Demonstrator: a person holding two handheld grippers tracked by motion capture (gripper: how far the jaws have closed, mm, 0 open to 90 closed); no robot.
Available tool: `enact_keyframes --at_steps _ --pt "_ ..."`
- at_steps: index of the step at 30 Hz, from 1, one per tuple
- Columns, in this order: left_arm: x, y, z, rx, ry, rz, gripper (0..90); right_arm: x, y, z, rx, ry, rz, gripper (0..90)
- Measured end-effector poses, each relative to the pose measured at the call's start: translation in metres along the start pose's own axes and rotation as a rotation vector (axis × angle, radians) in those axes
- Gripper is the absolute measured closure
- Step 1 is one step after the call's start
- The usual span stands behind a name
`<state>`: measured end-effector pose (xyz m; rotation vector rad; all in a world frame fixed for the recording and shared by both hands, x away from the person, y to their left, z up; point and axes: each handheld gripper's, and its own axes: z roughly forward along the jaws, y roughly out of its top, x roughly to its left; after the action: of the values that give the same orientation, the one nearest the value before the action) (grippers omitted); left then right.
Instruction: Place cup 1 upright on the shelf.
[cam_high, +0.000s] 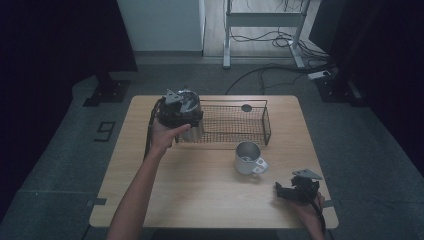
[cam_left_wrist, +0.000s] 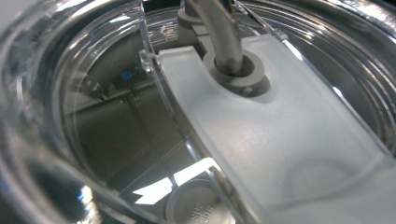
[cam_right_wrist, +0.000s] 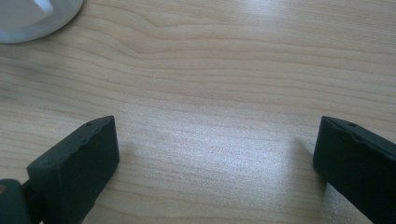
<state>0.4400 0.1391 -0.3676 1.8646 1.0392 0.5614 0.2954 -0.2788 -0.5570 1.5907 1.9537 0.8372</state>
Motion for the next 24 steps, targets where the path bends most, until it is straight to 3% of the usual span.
enact_keyframes --at_steps 11,24 --pt "0.009 0.004 0.012 0.004 0.008 -0.022 3.9 0.0 0.0 0.0 0.0 0.0 0.0 0.2" --pt "0.01 0.011 0.023 0.018 0.014 -0.021 3.9 0.0 0.0 0.0 0.0 -0.003 0.003 0.7"
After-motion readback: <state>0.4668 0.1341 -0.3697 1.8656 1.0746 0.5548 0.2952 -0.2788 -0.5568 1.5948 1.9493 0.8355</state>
